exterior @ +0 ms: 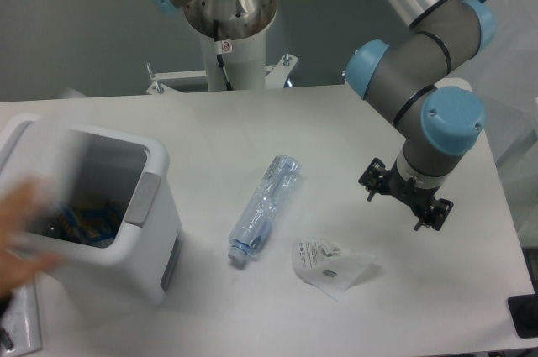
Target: Open the trash can
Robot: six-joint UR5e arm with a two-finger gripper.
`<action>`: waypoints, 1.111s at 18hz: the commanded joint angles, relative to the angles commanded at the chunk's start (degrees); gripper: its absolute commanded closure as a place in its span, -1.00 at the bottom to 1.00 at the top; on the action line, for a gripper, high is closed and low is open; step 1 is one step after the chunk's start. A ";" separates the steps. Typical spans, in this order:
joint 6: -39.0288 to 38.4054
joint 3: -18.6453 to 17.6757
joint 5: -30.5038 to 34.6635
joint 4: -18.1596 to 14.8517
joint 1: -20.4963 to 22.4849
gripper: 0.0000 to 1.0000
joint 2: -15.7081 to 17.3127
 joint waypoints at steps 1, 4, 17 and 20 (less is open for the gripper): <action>0.00 0.18 0.00 0.00 0.00 -1.00 0.00; 0.00 0.26 -0.61 0.35 -0.17 -1.00 0.09; -9.31 -3.95 -8.96 8.95 -0.35 -1.00 3.78; -9.23 -4.04 -9.84 10.11 0.26 -1.00 3.78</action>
